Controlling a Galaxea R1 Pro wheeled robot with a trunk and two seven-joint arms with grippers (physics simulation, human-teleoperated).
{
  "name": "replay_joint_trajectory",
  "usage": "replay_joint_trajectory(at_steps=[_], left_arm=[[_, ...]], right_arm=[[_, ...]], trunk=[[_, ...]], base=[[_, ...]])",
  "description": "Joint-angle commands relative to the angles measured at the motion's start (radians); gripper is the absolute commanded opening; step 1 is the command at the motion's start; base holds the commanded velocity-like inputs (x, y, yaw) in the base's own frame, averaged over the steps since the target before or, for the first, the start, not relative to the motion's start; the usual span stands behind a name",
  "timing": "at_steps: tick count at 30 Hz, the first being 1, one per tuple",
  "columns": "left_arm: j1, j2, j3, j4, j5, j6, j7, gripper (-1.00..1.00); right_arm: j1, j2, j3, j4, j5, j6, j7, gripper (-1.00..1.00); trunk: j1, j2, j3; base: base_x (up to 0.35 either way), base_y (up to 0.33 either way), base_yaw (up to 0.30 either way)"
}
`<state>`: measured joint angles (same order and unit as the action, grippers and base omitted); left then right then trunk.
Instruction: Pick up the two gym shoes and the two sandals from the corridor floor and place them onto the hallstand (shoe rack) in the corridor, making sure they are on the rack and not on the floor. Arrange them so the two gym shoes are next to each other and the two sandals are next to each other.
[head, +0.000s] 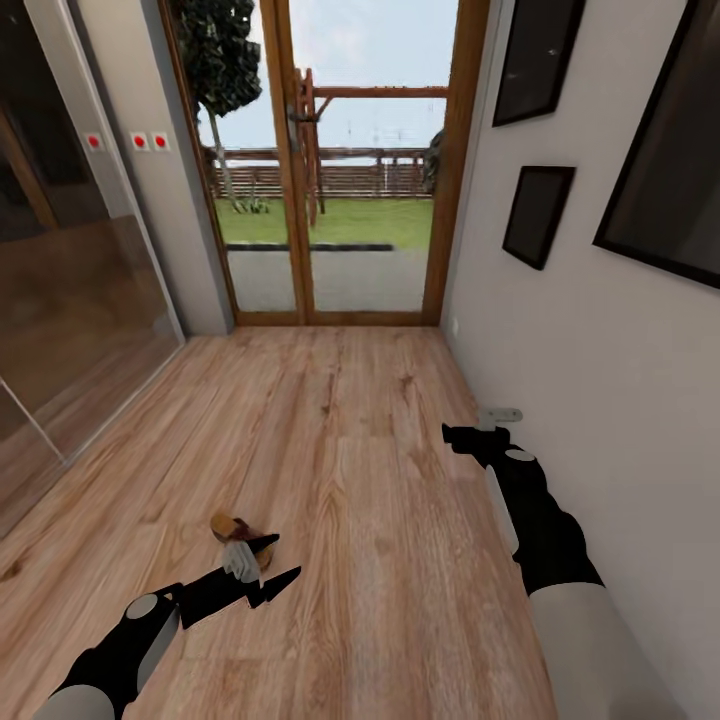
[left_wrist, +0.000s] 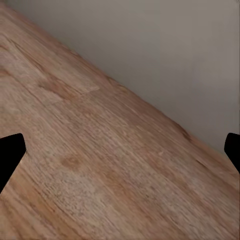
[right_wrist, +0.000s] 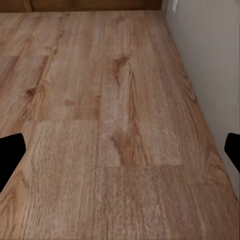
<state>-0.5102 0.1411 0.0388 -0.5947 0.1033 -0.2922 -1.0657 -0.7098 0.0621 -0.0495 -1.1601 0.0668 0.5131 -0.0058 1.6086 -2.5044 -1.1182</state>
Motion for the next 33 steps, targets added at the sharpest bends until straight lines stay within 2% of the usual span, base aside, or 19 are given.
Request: replay_joint_trajectory(at_steps=[1,33], left_arm=[[-0.001,0.0,0.001,0.001,0.001,-0.005,-0.003,1.0],[-0.001,0.0,0.001,0.001,0.001,-0.005,-0.003,1.0]], right_arm=[[0.0,0.001,-0.001,-0.001,0.007,0.005,0.001,1.0],[0.0,0.001,-0.001,-0.001,0.007,0.005,0.001,1.0]], trunk=[[0.0,0.0,-0.001],[0.0,0.0,-0.001]], base=[[0.349,-0.09,0.0],[0.343,-0.138,0.0]])
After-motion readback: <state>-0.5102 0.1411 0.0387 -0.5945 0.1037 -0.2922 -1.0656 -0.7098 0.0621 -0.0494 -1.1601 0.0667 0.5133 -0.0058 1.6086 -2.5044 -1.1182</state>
